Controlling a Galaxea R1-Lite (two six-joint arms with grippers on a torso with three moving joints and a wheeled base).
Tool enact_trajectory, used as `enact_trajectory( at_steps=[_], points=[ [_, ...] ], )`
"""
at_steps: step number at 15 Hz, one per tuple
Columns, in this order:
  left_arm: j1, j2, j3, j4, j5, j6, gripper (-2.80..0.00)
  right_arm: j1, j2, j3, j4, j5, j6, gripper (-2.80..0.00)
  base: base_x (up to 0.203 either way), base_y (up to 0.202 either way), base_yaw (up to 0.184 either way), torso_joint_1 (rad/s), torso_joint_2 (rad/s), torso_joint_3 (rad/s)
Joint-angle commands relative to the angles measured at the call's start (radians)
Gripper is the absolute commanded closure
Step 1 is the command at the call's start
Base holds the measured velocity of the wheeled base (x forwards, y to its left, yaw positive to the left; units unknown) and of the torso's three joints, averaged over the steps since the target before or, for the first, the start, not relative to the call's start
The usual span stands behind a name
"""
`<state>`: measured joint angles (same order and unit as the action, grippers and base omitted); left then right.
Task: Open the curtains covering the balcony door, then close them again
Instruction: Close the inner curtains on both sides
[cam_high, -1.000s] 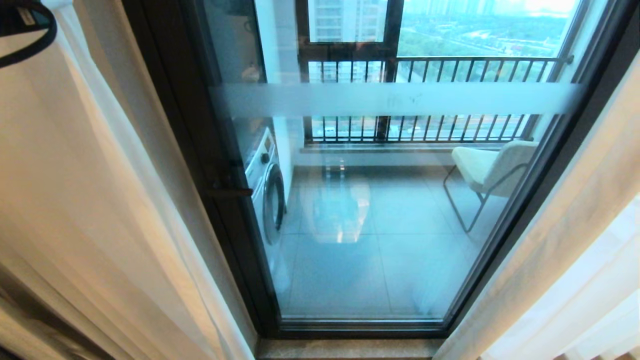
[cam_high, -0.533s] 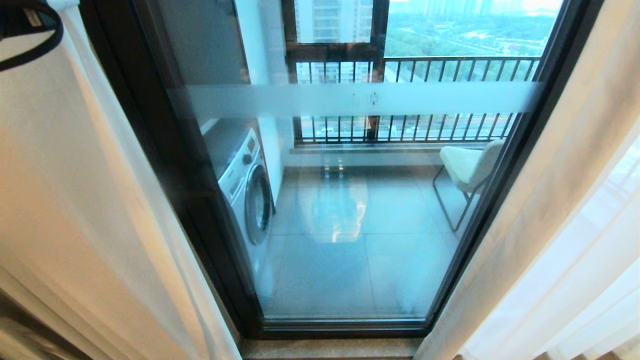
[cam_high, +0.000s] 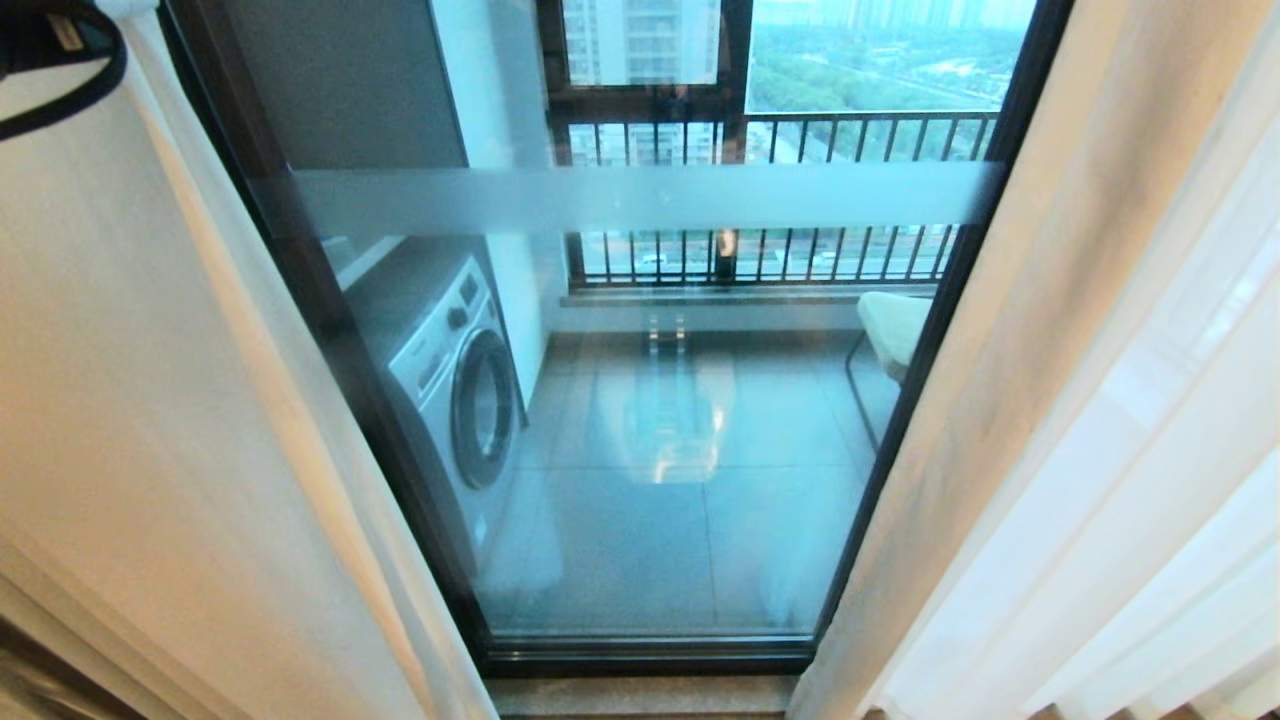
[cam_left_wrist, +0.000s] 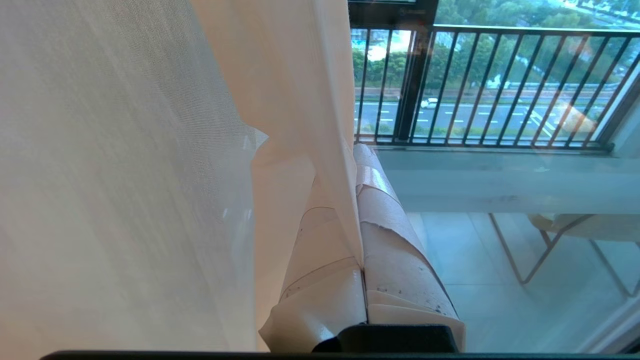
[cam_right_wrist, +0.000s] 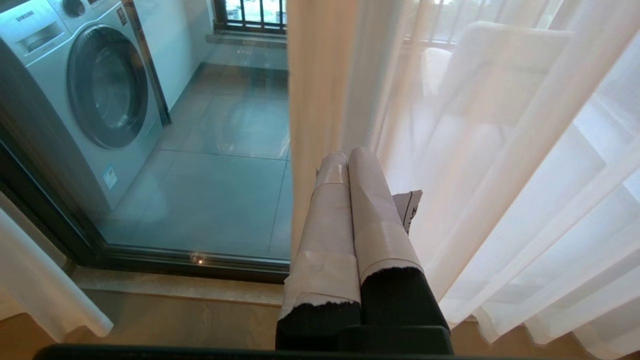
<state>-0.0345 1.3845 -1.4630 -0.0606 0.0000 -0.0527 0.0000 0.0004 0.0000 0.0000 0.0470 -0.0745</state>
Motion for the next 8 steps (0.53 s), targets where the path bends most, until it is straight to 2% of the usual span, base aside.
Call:
enact_trajectory(
  at_steps=[1,8],
  points=[
    [-0.004,0.006,-0.004,-0.002,0.0,-0.001,0.0,0.0,0.0,0.0,0.0,0.001,-0.001,0.0,0.0,-0.183,0.004,0.0,0.0,0.002],
    [-0.038,0.022,-0.004,-0.042,0.006,0.001,0.0,0.0,0.0,0.0,0.0,0.001,-0.001,0.0,0.0,-0.185,0.003,0.002,0.0,0.002]
  ],
)
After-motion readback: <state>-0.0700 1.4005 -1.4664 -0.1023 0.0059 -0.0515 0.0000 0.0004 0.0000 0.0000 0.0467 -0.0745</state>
